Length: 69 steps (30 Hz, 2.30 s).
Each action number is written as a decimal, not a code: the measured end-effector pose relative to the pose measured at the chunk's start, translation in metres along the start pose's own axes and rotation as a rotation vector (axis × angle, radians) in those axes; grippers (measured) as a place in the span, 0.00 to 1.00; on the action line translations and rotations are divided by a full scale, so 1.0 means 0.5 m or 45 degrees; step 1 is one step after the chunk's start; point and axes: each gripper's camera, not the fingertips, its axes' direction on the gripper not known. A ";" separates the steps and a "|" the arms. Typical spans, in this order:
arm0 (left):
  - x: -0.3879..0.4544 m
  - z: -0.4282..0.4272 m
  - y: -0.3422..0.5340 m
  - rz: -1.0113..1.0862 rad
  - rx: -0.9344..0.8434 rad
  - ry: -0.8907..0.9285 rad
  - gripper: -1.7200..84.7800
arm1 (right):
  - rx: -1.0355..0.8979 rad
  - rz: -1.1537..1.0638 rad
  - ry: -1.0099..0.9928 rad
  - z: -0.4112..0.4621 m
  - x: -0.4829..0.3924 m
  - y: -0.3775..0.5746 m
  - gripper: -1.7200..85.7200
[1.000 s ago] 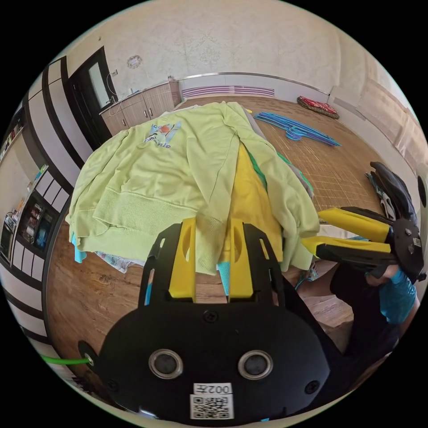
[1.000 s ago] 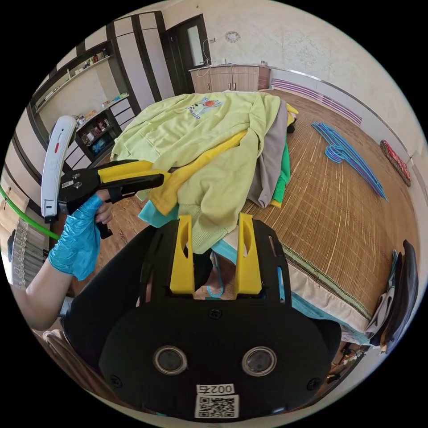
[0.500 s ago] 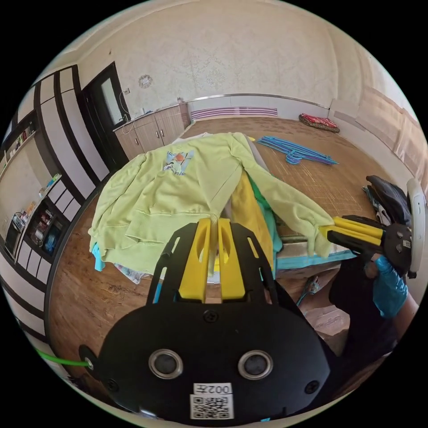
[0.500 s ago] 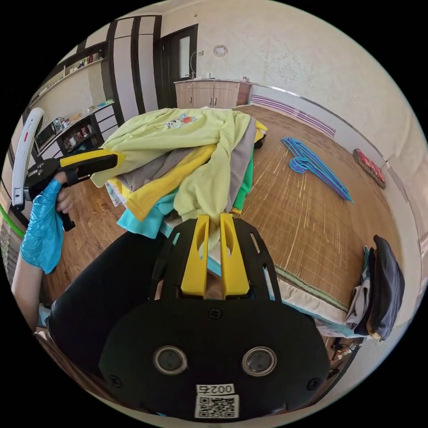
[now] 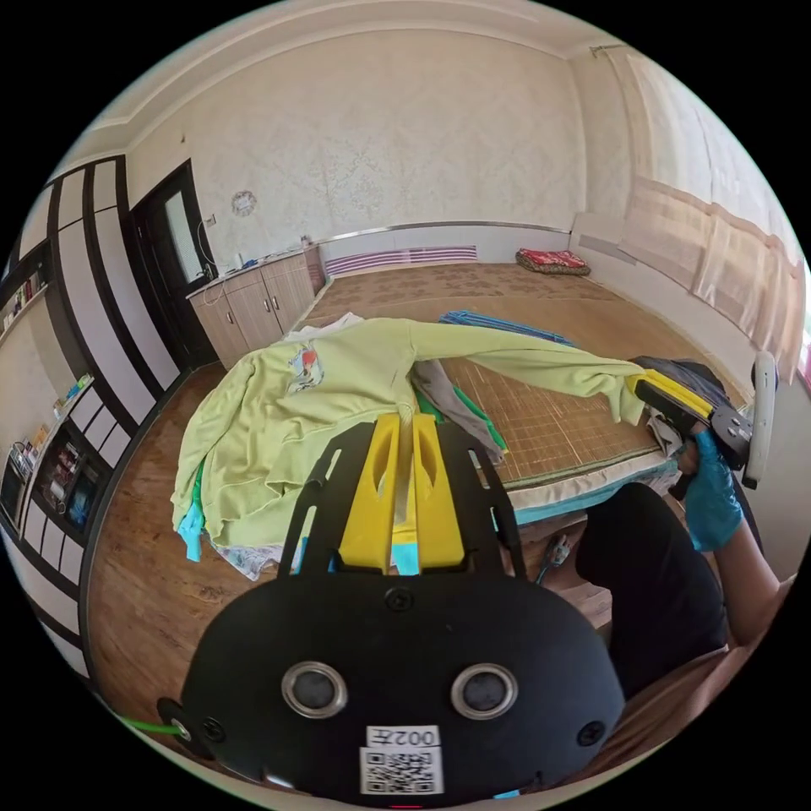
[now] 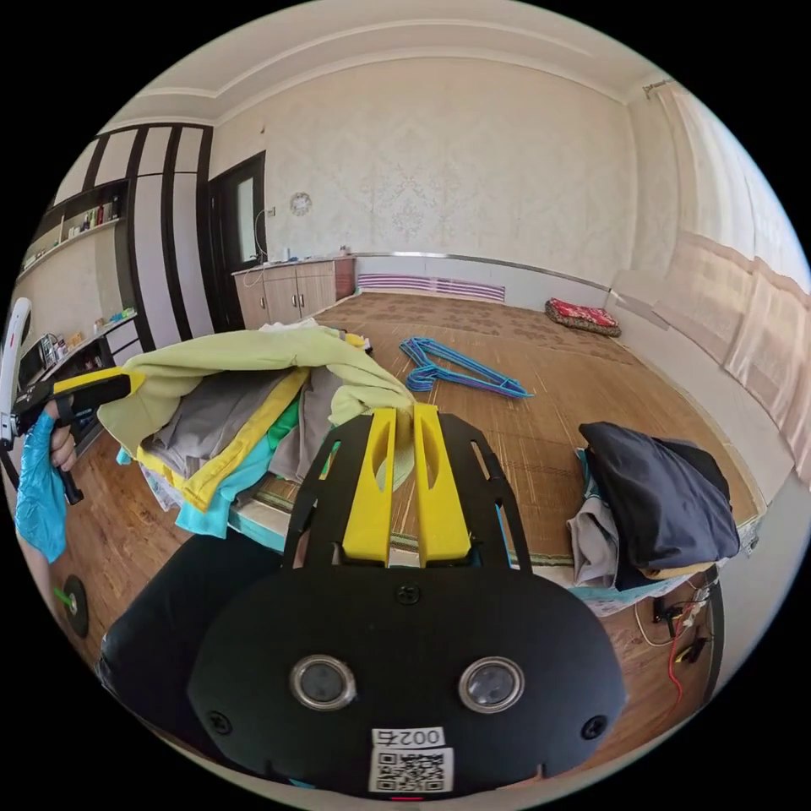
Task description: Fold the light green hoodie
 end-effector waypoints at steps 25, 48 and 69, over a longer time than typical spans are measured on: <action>0.164 -0.116 -0.025 0.337 0.037 0.421 0.01 | 0.187 0.270 0.207 -0.271 0.288 0.085 0.06; 0.405 -0.336 -0.038 0.794 0.211 0.909 0.01 | 0.444 0.419 0.590 -0.610 0.515 0.160 0.06; 0.502 -0.392 -0.049 0.911 0.119 1.021 0.01 | 0.299 0.240 0.399 -0.661 0.560 0.154 0.06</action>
